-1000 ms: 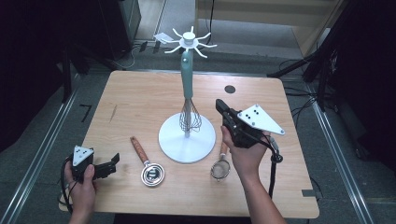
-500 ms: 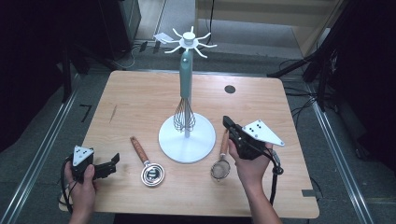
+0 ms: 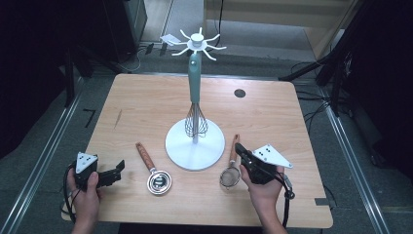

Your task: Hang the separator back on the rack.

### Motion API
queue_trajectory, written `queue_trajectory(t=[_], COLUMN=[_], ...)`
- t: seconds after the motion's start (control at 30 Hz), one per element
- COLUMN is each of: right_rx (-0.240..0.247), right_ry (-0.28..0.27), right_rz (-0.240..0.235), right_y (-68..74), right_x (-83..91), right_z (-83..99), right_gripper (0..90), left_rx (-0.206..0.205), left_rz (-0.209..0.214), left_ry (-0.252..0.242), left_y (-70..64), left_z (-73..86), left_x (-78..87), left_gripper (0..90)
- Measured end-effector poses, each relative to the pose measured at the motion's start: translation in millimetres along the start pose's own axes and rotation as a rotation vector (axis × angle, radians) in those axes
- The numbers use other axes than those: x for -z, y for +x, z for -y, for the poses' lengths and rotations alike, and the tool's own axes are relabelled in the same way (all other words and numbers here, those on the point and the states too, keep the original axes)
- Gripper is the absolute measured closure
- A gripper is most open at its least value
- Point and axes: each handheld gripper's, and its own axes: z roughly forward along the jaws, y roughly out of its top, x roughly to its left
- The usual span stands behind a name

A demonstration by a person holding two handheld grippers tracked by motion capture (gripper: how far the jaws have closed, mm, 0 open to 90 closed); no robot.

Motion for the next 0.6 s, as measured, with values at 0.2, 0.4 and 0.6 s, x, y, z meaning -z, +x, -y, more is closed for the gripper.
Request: queue_trajectory(t=[0.2,0.4,0.6], right_rx=[-0.009,-0.039,-0.088], right_ry=[0.052,0.112,0.161], right_rz=[0.006,-0.008,-0.028], right_y=[-0.2,-0.1,-2.9], right_x=[2.1,3.6,2.6], right_z=[16.2,33.6,45.4], right_gripper=[90.0,90.0,90.0], left_rx=[0.0,-0.002,-0.004], left_rz=[0.0,0.0,-0.001], left_ry=[0.001,0.001,0.005], left_y=[-0.1,-0.4,-0.6], left_z=[-0.1,-0.1,-0.2], left_x=[-0.1,-0.3,-0.4], left_gripper=[0.0,0.0,0.0])
